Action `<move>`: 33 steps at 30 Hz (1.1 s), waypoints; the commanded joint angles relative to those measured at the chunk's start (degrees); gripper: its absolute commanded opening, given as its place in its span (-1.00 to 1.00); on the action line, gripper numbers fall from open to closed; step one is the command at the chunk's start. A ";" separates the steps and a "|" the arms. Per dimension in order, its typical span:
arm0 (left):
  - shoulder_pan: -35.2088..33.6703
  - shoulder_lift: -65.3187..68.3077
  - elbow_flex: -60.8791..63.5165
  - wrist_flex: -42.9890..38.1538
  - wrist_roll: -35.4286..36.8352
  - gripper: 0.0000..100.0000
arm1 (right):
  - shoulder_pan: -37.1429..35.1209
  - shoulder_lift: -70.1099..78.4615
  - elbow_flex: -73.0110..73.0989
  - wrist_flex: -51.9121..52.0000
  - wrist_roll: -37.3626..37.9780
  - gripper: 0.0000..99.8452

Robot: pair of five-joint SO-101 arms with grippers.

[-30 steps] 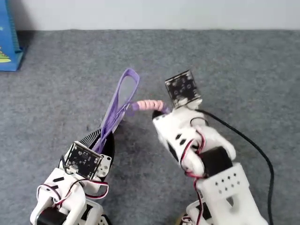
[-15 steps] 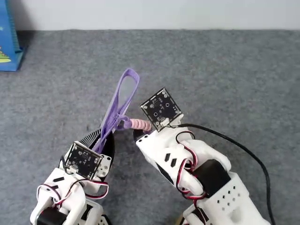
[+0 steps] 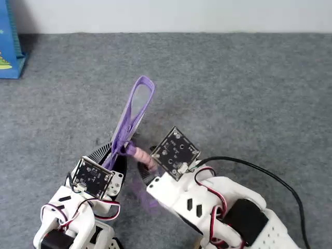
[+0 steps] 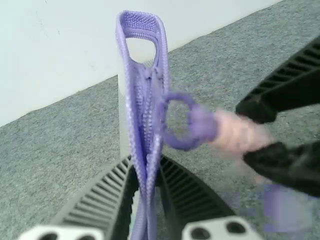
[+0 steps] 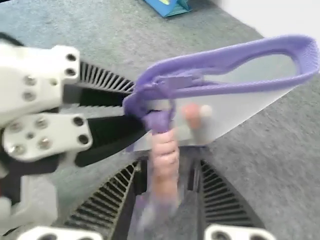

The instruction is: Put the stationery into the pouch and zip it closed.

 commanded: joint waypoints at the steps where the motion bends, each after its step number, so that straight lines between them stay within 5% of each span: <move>1: 0.00 -0.62 0.13 0.35 0.26 -0.98 | -1.71 -0.48 -2.90 1.10 -2.20 -0.56; 23: 0.00 -0.62 0.13 0.44 0.26 -0.98 | 1.10 9.89 -3.25 -10.68 -3.34 -0.58; 30: -0.09 -0.62 0.13 0.44 0.26 -0.98 | 3.82 9.89 -3.25 -16.31 2.46 -1.00; 33: -0.09 -0.62 0.13 0.44 0.26 -0.98 | 7.25 9.89 -3.25 -17.01 3.60 -0.99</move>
